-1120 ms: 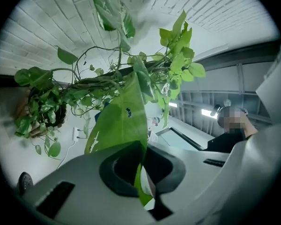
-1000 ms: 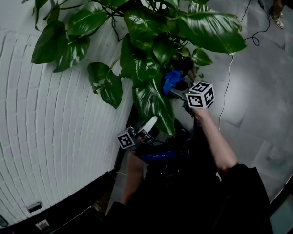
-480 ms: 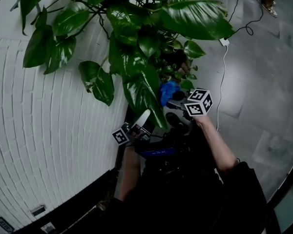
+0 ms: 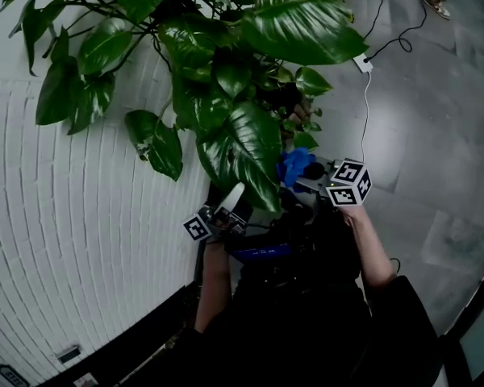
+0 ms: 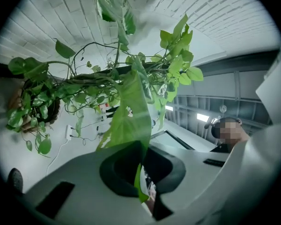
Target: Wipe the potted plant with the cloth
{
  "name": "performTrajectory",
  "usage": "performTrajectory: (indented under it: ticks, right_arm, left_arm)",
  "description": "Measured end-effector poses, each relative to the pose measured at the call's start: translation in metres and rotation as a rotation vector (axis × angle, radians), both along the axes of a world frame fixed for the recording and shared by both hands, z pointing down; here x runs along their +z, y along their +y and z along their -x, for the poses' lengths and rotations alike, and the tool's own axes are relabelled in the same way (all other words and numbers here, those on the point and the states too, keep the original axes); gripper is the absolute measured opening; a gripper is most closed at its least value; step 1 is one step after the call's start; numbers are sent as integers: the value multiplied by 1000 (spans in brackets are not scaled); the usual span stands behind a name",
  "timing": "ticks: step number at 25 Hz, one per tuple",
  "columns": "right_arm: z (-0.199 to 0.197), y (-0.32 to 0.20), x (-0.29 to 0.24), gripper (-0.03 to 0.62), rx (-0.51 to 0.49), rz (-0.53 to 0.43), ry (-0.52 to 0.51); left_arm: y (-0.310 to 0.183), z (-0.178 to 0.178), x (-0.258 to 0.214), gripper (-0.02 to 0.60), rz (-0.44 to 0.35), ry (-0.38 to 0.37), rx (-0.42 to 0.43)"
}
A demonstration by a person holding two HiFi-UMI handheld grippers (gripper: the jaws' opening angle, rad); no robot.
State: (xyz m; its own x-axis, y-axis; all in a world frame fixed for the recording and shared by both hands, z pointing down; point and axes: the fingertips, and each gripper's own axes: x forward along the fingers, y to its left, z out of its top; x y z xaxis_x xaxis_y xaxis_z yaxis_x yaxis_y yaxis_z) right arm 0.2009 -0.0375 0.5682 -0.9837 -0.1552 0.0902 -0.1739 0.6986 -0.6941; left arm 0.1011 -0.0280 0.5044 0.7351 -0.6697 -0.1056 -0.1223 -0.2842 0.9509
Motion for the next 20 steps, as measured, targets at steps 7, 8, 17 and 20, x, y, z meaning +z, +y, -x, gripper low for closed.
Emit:
performTrajectory:
  ticks: [7,8,17,20]
  right_arm:
    - [-21,-79,-99,109,142,-239,-63]
    - [-10,-88,-107,109,133,-256,-74]
    - [98,-157,-110,109,107,-193,-71]
    - [123,-160,-100,109,46,-174,-32]
  left_arm:
    - [3,-1,19,23,22,-193,52]
    - [4,-1,20,23,24,-198,49]
    - [8,-1,16,23,5,-184,5]
    - [8,0,13,23,-9,-176,-5]
